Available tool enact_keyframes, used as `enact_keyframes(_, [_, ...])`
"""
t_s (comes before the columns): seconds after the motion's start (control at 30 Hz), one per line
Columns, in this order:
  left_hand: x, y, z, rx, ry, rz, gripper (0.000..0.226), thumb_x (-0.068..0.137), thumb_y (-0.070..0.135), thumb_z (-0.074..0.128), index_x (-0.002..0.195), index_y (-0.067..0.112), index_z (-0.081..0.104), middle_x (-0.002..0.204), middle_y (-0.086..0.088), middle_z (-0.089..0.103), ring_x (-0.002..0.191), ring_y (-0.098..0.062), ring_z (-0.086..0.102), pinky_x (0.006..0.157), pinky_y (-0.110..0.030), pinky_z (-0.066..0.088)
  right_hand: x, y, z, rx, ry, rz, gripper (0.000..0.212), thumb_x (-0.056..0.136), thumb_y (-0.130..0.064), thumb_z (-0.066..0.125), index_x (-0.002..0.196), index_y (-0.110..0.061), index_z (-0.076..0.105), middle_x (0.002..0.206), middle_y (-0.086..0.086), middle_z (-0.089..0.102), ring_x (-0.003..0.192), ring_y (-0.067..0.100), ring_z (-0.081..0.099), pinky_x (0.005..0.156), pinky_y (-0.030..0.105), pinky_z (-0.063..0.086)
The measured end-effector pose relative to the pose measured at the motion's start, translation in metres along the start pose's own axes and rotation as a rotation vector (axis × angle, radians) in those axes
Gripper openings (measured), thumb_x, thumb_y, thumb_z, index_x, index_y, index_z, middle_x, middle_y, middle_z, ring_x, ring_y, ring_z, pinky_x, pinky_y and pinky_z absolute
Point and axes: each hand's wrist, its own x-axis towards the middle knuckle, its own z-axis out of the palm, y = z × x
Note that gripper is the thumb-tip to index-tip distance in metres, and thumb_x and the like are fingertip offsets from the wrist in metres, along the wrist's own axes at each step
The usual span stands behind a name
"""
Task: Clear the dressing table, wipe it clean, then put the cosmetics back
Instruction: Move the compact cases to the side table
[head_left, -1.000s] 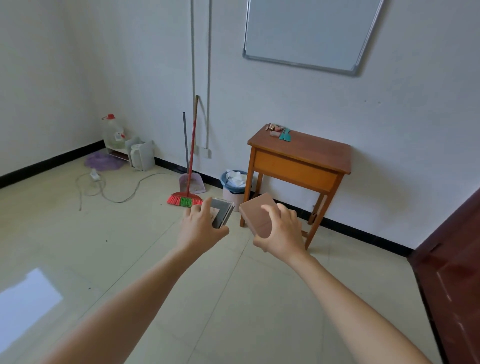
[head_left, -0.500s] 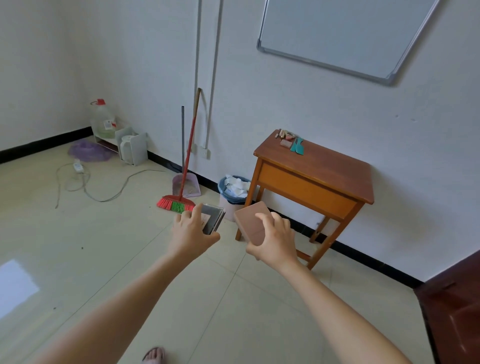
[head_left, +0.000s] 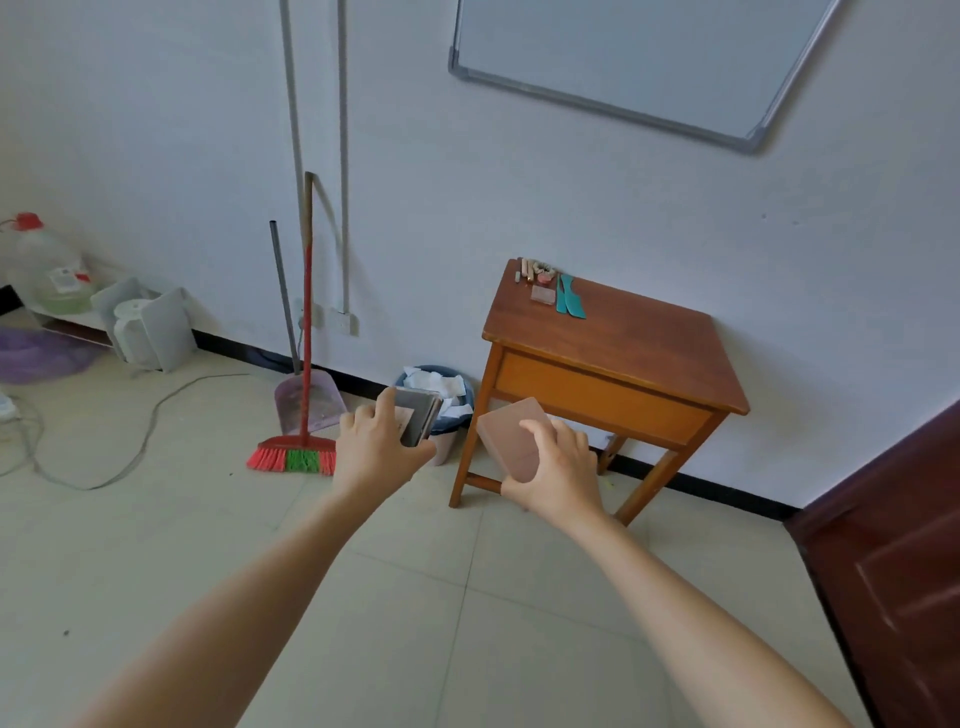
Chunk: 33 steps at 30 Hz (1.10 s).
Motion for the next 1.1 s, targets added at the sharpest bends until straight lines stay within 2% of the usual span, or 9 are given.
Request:
enact_keyframes(0.17, [0.041,0.015,0.04,-0.012,-0.136,0.064,0.069,0.077,0.028,0.061,0.136,0.016,0.027,0.123,-0.015,0.047,0.113,-0.029,0.036,0.09,-0.036,0.038,0.026,0.039,0.0,0.029,0.013,0.182,0.074,0.071,-0.041,0.07,0.132,-0.026,0.032,0.133,0.0,0.038,0.116,0.018,0.033,0.094,0.034,0.042])
enact_keyframes(0.33, [0.094,0.047,0.08,-0.01,-0.176,0.13,0.068,0.077,0.031,0.062,0.135,0.02,0.028,0.125,-0.01,0.047,0.113,-0.027,0.037,0.09,-0.036,0.042,0.066,0.098,-0.013,0.017,0.089,0.299,0.074,0.071,-0.038,0.07,0.133,-0.026,0.032,0.129,0.0,0.042,0.113,0.019,0.034,0.087,0.03,0.037])
enact_keyframes(0.43, [0.133,0.081,0.102,-0.034,-0.172,0.157,0.068,0.077,0.031,0.062,0.135,0.02,0.029,0.125,-0.01,0.046,0.115,-0.026,0.036,0.094,-0.041,0.044,0.103,0.132,-0.021,0.016,0.129,0.318,0.071,0.073,-0.04,0.069,0.133,-0.027,0.032,0.129,0.0,0.042,0.113,0.019,0.034,0.09,0.032,0.036])
enact_keyframes(0.63, [0.204,0.144,0.153,-0.082,-0.18,0.16,0.064,0.079,0.033,0.064,0.133,0.023,0.031,0.121,-0.008,0.052,0.108,-0.023,0.047,0.083,-0.033,0.047,0.177,0.195,-0.035,0.039,0.123,0.326,0.072,0.073,-0.042,0.068,0.134,-0.028,0.031,0.133,-0.001,0.039,0.116,0.019,0.033,0.095,0.032,0.033])
enact_keyframes(0.83, [0.249,0.172,0.211,-0.055,-0.273,0.069,0.069,0.078,0.036,0.065,0.135,0.024,0.028,0.124,-0.008,0.051,0.111,-0.024,0.047,0.09,-0.038,0.049,0.229,0.241,-0.035,0.063,0.07,0.358,0.072,0.074,-0.044,0.066,0.135,-0.028,0.03,0.134,-0.001,0.037,0.118,0.018,0.033,0.096,0.032,0.034])
enact_keyframes(1.1, [0.326,0.207,0.265,-0.041,-0.342,0.076,0.067,0.083,0.036,0.063,0.137,0.022,0.026,0.13,-0.007,0.047,0.118,-0.024,0.041,0.094,-0.037,0.045,0.298,0.278,-0.025,0.093,0.036,0.405,0.072,0.075,-0.044,0.065,0.136,-0.03,0.029,0.137,-0.003,0.035,0.12,0.017,0.03,0.098,0.031,0.032])
